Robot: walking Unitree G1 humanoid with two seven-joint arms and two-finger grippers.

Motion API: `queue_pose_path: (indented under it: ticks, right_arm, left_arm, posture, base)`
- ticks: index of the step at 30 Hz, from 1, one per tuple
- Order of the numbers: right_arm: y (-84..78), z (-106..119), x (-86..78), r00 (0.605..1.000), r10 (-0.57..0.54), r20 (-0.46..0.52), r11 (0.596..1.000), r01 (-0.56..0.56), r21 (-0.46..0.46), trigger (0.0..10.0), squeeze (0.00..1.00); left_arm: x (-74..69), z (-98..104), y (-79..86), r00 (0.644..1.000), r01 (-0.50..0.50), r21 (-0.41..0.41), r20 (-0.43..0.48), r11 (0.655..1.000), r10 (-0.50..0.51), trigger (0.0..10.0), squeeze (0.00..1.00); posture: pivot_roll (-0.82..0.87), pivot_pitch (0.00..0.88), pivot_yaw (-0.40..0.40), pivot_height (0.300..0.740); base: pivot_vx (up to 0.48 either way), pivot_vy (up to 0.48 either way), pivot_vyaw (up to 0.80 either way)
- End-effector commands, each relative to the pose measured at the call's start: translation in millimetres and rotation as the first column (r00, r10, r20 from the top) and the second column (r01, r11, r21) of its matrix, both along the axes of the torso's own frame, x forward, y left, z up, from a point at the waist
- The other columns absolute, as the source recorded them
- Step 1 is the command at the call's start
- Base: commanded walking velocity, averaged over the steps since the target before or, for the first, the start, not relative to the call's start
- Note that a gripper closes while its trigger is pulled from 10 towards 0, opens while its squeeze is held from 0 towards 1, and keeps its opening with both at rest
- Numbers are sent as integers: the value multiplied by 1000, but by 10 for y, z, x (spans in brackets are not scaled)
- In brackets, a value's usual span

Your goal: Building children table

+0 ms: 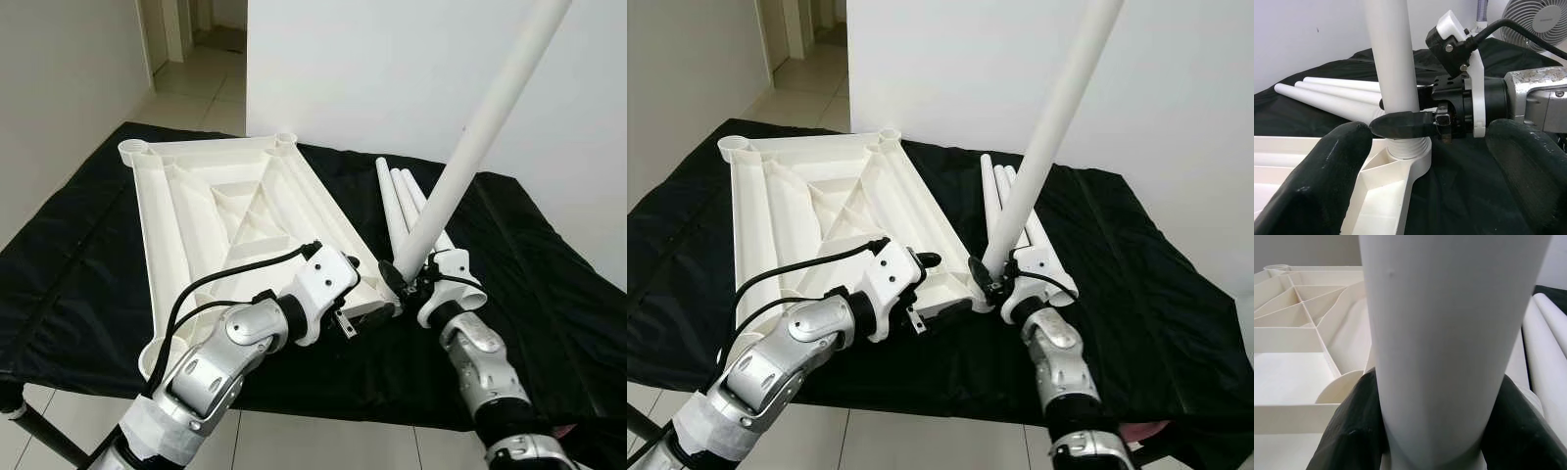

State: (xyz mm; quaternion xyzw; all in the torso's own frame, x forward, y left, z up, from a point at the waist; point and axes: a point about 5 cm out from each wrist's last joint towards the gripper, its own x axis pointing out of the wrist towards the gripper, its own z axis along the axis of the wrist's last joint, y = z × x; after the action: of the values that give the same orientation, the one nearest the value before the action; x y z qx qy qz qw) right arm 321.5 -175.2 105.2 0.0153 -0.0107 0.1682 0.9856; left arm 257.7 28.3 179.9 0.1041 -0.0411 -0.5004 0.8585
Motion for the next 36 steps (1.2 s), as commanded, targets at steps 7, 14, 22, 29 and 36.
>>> queue_pose_path:
  ticks: [7,14,22,29,36]
  right_arm:
    - [187,-176,-102,973,-205,-103,978,207,13,10000,0]
    - [381,-154,-170,944,-312,-106,948,317,39,10000,0]
    - [562,-45,-210,960,-276,-48,957,279,81,10000,0]
    - [496,51,-231,968,-251,0,962,249,107,10000,1000]
    - [372,70,-257,976,-216,32,971,212,107,10000,1000]
  left_arm:
    - [-18,-18,-24,999,50,13,-15,999,-49,10000,0]
    - [-11,-18,-11,999,43,13,-14,999,-43,10000,0]
    - [3,-12,2,999,34,13,-9,999,-34,10000,0]
    - [13,-21,29,1000,28,19,-10,999,-28,10000,0]
    - [22,-27,55,1000,17,21,-8,1000,-17,10000,0]
  posture:
    - [10,0,-92,740]
    - [14,0,-94,740]
    - [16,0,-99,740]
    - [20,0,-101,740]
    - [22,0,-104,740]
  base:
    - [0,0,0]
    - [0,0,0]
    - [0,0,0]
    - [0,0,0]
    - [0,0,0]
